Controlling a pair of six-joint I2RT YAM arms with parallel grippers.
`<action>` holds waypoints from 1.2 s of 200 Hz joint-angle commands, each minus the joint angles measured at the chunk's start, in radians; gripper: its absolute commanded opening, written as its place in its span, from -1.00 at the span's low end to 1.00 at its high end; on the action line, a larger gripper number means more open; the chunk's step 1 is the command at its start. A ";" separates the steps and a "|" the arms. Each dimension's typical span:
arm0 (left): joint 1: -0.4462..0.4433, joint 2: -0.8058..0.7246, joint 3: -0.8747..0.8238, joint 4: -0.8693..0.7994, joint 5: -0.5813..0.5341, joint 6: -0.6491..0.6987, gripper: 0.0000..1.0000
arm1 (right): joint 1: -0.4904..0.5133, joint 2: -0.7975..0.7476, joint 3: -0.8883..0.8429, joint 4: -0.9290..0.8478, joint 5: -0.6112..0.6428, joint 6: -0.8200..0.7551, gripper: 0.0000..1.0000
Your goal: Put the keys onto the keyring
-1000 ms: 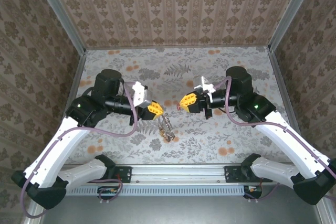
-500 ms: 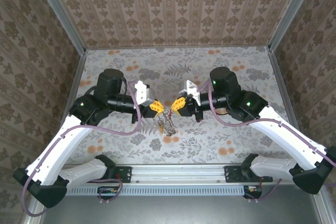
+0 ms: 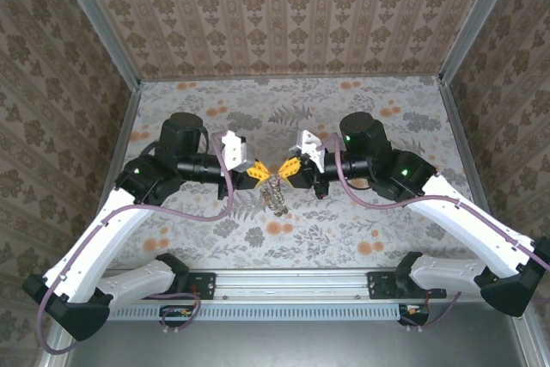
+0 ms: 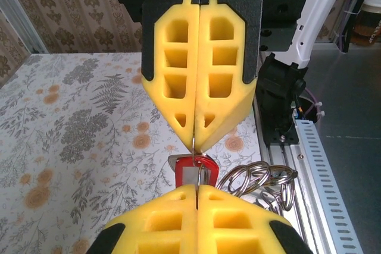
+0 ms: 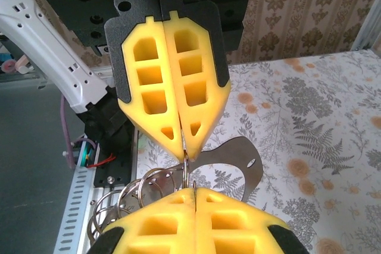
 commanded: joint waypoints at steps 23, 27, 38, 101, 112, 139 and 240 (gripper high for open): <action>0.003 -0.024 -0.015 0.048 0.000 -0.016 -1.00 | 0.021 -0.047 -0.028 0.046 0.071 0.020 -1.00; 0.004 -0.024 -0.017 0.048 0.001 -0.016 -1.00 | 0.023 -0.047 -0.029 0.044 0.077 0.021 -1.00; 0.003 -0.026 -0.019 0.049 -0.001 -0.018 -1.00 | 0.028 -0.050 -0.035 0.047 0.087 0.023 -1.00; 0.004 -0.039 -0.036 0.073 -0.011 -0.032 -1.00 | 0.038 -0.039 -0.051 0.071 0.086 0.046 -1.00; 0.005 -0.038 -0.035 0.073 -0.010 -0.032 -1.00 | 0.038 -0.037 -0.050 0.076 0.087 0.050 -1.00; 0.005 -0.040 -0.036 0.073 -0.005 -0.032 -1.00 | 0.039 -0.024 -0.047 0.076 0.094 0.054 -1.00; 0.005 -0.047 -0.039 0.073 -0.022 -0.032 -1.00 | 0.047 -0.036 -0.042 0.047 0.102 0.065 -1.00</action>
